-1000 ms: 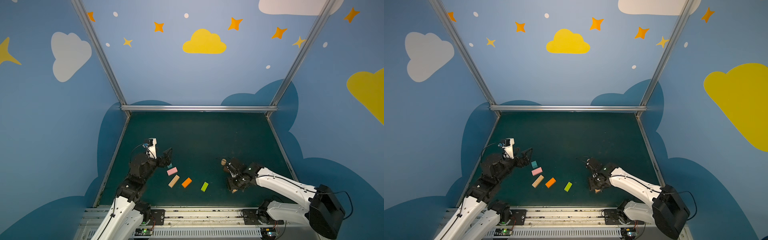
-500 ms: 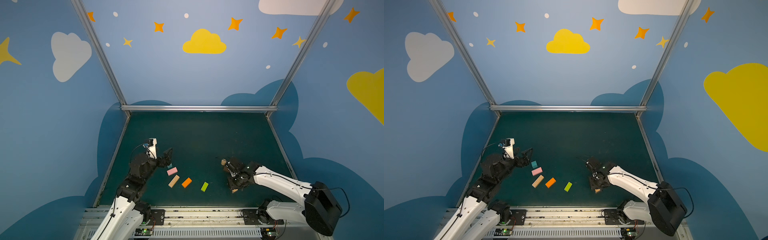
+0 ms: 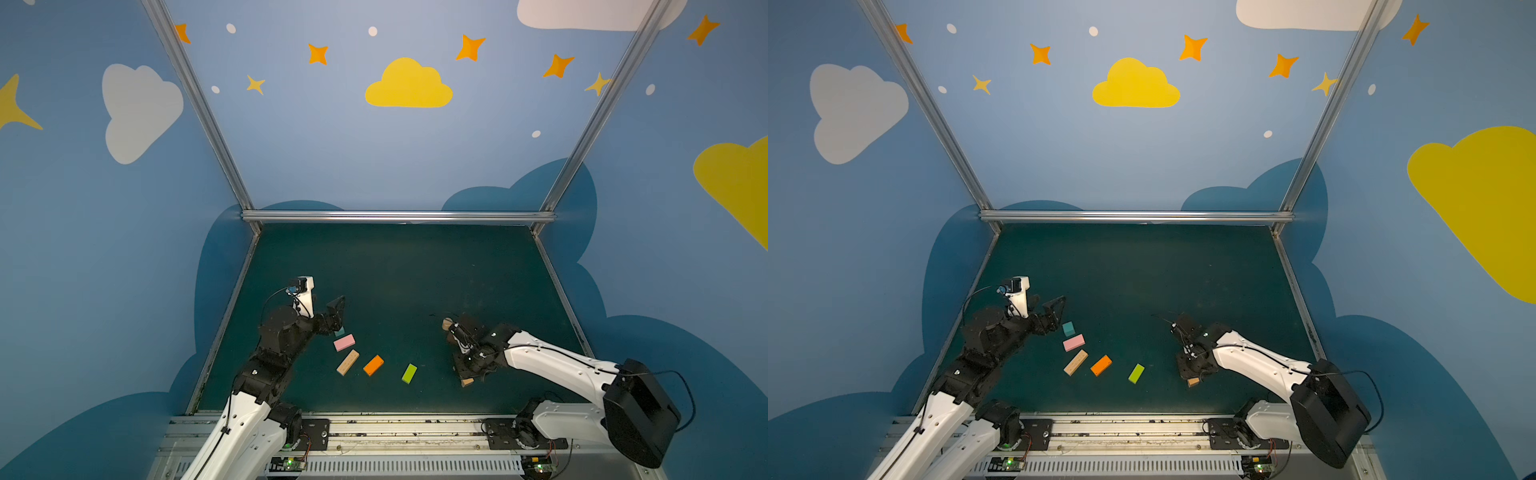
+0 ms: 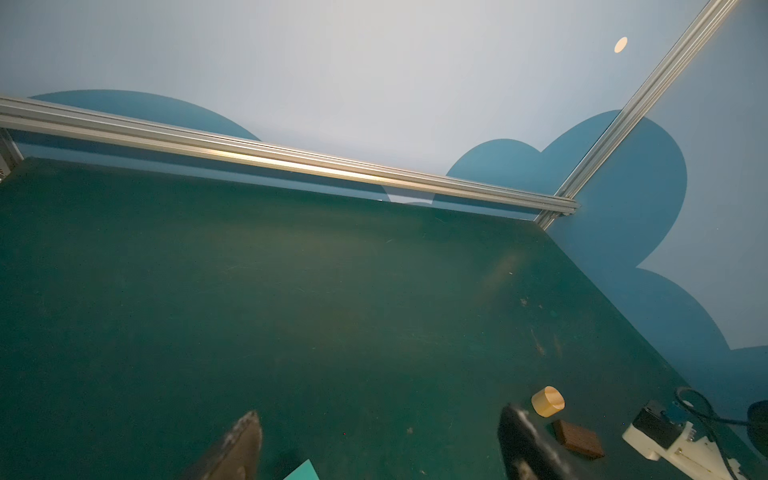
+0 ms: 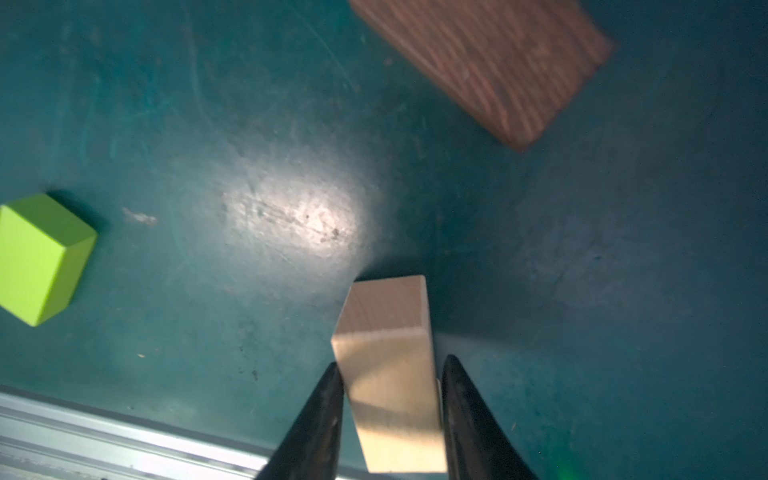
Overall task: Build the wood block tower
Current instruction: 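Lower the right gripper around the natural wood block and close it, then lift the wood block with the right gripper and carry it farther from the robot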
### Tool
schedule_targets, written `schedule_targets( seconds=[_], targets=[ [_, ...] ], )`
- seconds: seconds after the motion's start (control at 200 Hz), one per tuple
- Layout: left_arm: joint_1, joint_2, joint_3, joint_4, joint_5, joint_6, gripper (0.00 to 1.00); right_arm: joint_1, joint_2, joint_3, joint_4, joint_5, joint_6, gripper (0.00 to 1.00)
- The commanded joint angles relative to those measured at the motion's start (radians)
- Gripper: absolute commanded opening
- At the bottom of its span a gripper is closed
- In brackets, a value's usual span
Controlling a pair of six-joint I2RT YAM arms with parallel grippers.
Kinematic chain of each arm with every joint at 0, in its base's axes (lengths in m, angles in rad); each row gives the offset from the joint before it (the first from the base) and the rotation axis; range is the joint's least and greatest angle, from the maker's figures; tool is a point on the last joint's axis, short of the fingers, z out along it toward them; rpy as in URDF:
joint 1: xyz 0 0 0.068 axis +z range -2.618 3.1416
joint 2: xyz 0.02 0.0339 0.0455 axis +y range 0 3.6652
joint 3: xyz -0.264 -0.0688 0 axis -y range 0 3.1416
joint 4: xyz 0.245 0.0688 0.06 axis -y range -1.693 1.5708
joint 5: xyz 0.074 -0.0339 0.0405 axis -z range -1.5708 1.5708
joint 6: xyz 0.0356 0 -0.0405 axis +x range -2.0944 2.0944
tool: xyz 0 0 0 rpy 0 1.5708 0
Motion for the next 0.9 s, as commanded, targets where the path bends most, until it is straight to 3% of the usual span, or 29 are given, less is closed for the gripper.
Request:
schedule_targets(
  seconds=[0.0,0.33,0.576,0.736,0.896],
  targets=[
    [-0.001,-0.002,-0.006,-0.003,-0.009,0.009,0.89,-0.002,0.008,-0.013,-0.01,-0.011,0.005,0.33],
    [-0.001,0.0,-0.007,-0.003,-0.013,0.012,0.89,-0.002,0.001,0.005,-0.034,-0.021,0.033,0.18],
    [-0.001,0.001,-0.003,-0.009,-0.017,0.013,0.88,0.01,0.033,0.213,-0.057,-0.048,0.045,0.16],
    [0.0,-0.006,-0.003,-0.016,-0.025,0.013,0.87,0.018,0.163,0.345,-0.02,-0.038,0.027,0.15],
    [-0.001,-0.012,0.0,-0.027,-0.032,0.017,0.87,0.018,0.406,0.553,-0.022,0.003,0.007,0.1]
  ],
)
